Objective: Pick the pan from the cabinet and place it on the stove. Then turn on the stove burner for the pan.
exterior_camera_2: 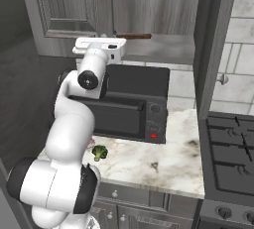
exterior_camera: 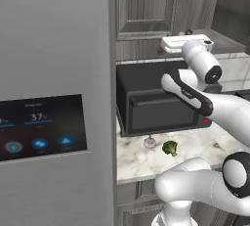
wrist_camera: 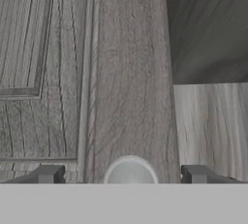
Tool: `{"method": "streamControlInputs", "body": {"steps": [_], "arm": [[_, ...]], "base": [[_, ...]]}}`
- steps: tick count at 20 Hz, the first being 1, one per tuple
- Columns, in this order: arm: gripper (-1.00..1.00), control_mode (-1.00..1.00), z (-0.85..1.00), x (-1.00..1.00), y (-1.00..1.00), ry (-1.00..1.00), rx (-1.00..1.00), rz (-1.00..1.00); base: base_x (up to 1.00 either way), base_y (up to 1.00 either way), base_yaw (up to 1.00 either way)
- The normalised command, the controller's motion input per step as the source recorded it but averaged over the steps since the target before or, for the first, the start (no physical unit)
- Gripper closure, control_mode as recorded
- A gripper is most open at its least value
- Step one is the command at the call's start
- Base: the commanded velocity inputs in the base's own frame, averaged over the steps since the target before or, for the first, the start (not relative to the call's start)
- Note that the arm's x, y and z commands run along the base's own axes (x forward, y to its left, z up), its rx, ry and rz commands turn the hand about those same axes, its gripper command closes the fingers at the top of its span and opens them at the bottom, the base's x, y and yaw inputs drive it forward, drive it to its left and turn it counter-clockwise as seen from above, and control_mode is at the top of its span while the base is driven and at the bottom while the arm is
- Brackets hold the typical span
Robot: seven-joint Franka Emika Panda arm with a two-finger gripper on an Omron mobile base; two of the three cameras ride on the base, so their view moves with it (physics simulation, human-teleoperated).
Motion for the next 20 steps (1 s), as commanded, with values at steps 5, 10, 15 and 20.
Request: {"method": "streamControlInputs", "body": {"steps": [5, 10, 15, 20], "arm": [[1.0, -1.0, 0.0, 0.0, -0.13, 0.0, 0.0, 0.0], [1.0, -1.0, 0.0, 0.04, -0.24, -0.02, 0.0, 0.0], [1.0, -1.0, 0.0, 0.03, -0.33, -0.03, 0.0, 0.0], [1.0, -1.0, 0.0, 0.0, -0.41, -0.03, 0.0, 0.0]], "base": [[0.0, 0.0, 0.0], [0.0, 0.0, 0.0], [0.0, 0.0, 0.0], [0.0, 0.0, 0.0]]}}
